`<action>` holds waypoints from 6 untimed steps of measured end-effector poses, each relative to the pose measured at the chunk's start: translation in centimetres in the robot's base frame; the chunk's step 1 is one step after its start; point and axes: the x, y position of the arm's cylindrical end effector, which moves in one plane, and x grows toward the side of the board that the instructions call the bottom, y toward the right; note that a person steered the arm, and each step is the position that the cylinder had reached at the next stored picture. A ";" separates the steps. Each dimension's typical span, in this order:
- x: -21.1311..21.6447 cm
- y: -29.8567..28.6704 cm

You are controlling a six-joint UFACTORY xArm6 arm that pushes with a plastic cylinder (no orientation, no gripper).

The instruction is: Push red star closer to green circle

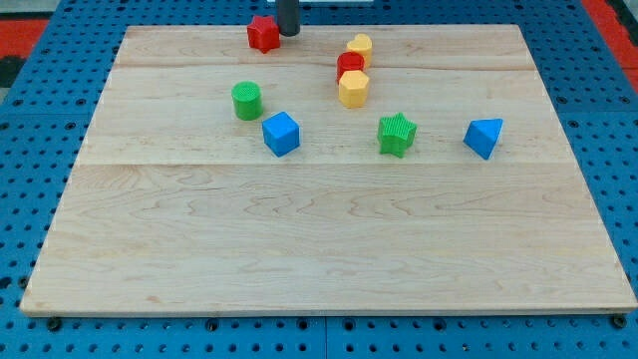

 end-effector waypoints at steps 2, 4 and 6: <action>0.0 -3.6; 0.9 -13.8; 1.6 -16.8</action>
